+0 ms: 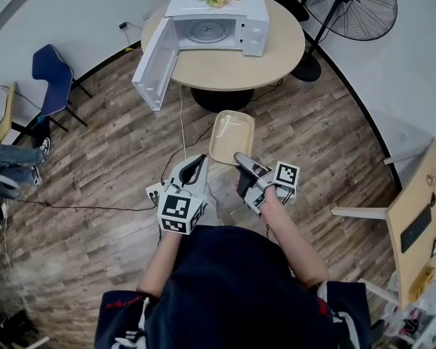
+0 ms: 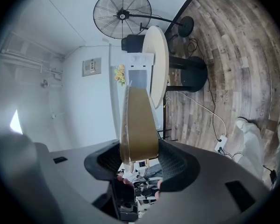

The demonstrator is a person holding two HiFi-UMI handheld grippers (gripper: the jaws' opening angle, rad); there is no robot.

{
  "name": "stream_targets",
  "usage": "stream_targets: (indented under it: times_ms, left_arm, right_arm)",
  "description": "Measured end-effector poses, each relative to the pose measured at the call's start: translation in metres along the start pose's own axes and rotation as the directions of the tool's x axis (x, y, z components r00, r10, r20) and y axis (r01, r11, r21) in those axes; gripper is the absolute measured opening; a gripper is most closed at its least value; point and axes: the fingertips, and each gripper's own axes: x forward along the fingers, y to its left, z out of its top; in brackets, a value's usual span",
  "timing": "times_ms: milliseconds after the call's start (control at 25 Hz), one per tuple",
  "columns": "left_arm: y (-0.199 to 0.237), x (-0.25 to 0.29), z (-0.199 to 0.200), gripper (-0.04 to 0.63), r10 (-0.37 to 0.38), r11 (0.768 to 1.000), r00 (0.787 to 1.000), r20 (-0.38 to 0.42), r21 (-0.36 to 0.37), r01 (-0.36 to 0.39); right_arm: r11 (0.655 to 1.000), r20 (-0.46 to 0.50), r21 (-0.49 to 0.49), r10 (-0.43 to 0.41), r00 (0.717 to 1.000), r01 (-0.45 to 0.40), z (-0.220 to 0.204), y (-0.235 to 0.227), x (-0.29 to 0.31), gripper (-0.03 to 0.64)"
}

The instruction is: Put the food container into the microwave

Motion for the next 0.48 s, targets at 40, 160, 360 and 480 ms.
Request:
stream_targets:
  times_ms: [40, 160, 360, 480]
  left_arm:
    - [0.009, 0.007, 0.004, 0.015, -0.005, 1.000, 1.000, 0.001, 0.000, 0.005]
    - [0.038, 0.026, 0.014, 0.015, -0.019, 1.000, 1.000, -0.002, -0.001, 0.019]
    - [0.098, 0.053, 0.027, 0.015, -0.034, 0.999, 0.999, -0.007, -0.021, 0.034]
    - [0.130, 0.068, 0.030, 0.015, -0.051, 0.998, 0.999, -0.015, -0.033, 0.050]
  right_arm:
    - [1.000, -0.001, 0.000, -0.001, 1.000, 0.001, 0.005, 0.003, 0.011, 0.227]
    - [1.000, 0.001, -0.001, -0.008, 1.000, 0.008, 0.020, 0.013, 0.047, 0.227]
    - [1.000, 0.011, -0.009, -0.004, 1.000, 0.005, 0.043, 0.035, 0.108, 0.228]
    - [1.000, 0.026, -0.003, -0.014, 1.000, 0.014, 0.053, 0.041, 0.140, 0.229]
